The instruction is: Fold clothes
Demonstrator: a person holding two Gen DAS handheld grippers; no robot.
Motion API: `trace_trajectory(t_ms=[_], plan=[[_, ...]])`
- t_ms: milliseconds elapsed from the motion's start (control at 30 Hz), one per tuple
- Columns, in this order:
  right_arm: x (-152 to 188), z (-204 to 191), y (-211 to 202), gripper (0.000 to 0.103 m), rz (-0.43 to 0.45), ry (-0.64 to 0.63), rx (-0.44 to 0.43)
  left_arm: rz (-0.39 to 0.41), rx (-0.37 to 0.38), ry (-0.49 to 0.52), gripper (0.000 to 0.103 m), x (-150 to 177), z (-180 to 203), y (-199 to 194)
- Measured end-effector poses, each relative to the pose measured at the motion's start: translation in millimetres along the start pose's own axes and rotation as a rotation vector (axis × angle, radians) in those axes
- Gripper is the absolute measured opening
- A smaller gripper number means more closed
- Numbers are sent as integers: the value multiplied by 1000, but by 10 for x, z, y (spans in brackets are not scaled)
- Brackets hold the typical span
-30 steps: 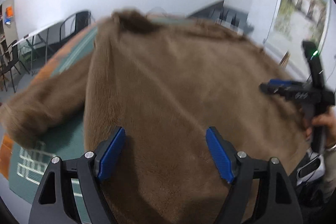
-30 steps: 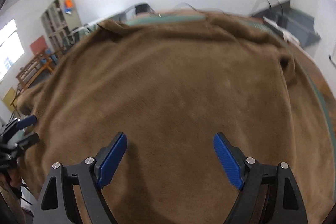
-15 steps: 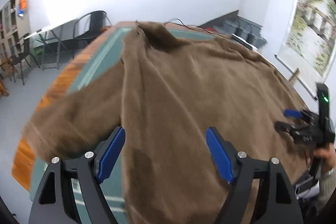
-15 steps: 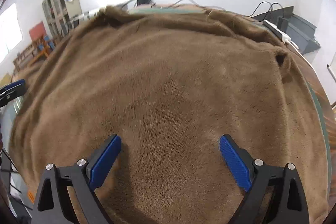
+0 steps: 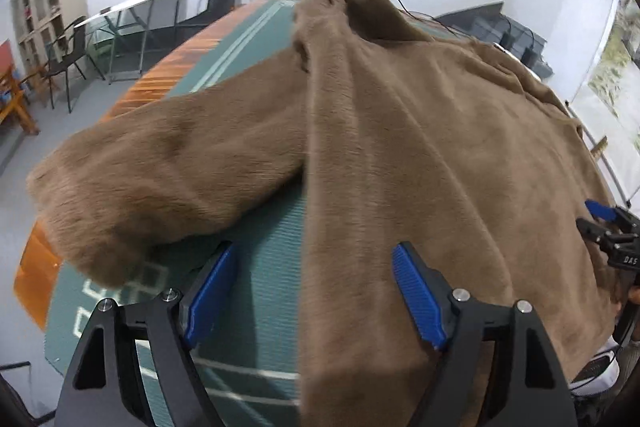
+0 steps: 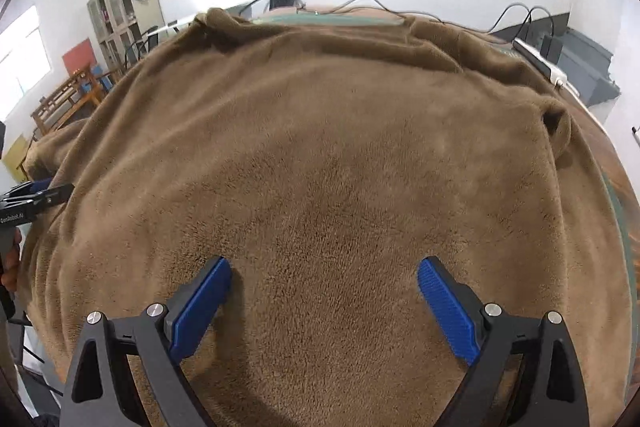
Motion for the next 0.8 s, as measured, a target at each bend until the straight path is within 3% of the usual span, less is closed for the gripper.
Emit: trace_trajectory(t_ms=[433, 700, 800], plan=[[55, -45, 19, 101, -21, -12, 13, 2, 50, -101, 83, 14, -370, -159], [57, -10, -30, 101, 14, 21, -19, -46, 206, -293, 83, -233, -498, -37], [54, -6, -47, 101, 28, 40, -39, -19, 142, -287, 83, -426, -547, 19]])
Point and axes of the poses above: each gripper's, at about its wrist camera, not at the fingertips, and y roughly the way its jaws point, z to its right, x to its underside, the point moved 9 cm from there along y, roughly the way its jaws point, and after that the axes turned 15 degrees about -x, right-handed, at the moved point
